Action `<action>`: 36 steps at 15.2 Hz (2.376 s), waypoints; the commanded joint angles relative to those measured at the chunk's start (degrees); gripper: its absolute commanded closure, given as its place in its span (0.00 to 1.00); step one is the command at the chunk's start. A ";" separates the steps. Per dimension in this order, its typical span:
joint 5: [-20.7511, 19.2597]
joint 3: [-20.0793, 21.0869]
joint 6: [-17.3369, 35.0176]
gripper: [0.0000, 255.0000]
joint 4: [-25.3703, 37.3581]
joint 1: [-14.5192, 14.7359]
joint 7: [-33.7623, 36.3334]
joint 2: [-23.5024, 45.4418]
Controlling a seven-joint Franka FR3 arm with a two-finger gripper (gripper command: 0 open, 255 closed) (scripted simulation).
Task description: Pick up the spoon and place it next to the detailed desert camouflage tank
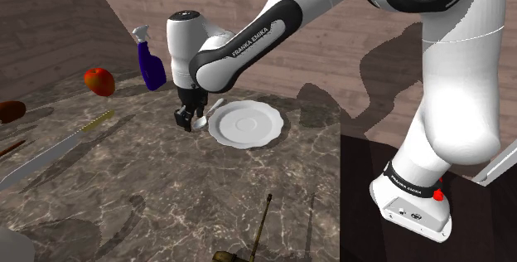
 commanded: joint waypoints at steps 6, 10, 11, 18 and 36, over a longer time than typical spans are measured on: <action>0.86 0.43 -2.43 1.00 0.96 -0.28 -0.68 -1.55; 1.66 0.80 -4.93 1.00 2.12 -0.50 -1.32 -2.98; 1.85 0.88 -5.57 1.00 2.45 -0.54 -1.47 -3.31; 3.04 1.36 -10.13 1.00 5.11 -0.78 -2.45 -5.35; 4.84 2.04 -22.85 1.00 15.34 -0.74 -4.25 -8.07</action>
